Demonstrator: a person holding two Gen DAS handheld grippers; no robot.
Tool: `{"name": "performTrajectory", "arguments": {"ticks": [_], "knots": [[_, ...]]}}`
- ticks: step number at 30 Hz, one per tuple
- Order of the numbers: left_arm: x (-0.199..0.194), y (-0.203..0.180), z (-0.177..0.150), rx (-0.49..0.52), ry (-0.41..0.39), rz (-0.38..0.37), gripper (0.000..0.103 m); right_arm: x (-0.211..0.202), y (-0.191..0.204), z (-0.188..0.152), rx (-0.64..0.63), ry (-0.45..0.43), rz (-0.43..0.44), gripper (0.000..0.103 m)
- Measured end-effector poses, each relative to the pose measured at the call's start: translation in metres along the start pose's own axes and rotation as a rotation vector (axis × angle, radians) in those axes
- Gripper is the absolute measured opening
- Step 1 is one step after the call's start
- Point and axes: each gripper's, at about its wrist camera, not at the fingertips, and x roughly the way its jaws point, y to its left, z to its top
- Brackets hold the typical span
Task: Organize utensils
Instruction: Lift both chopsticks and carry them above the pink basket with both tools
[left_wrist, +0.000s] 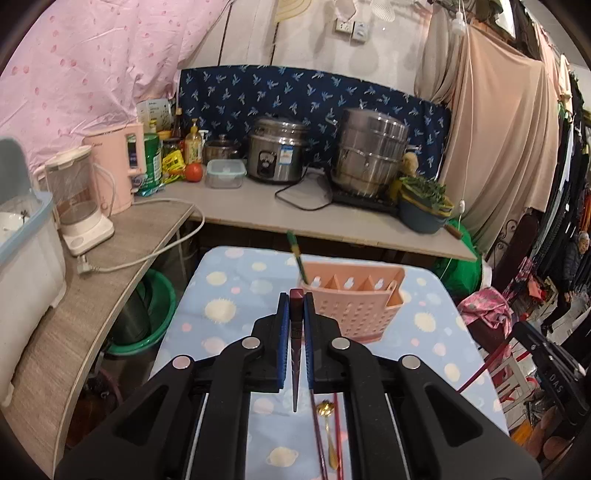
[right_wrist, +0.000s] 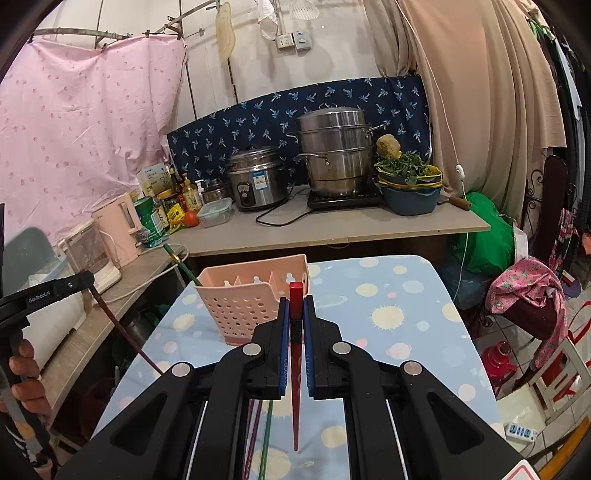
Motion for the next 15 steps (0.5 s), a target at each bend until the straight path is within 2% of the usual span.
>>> {"name": "performTrajectory", "arguments": {"ticks": [5,15], "knots": [[-0.006,-0.009,0.034,-0.004,-0.052,-0.027,0.007,0.003,-0.001,0.029,0.018,-0.041,0.018,0.007],[-0.009,-0.025,0.108,-0.006,-0.178,-0.034,0.007,0.026,-0.002,0.103,0.066,-0.13,0.043,0.007]]}}
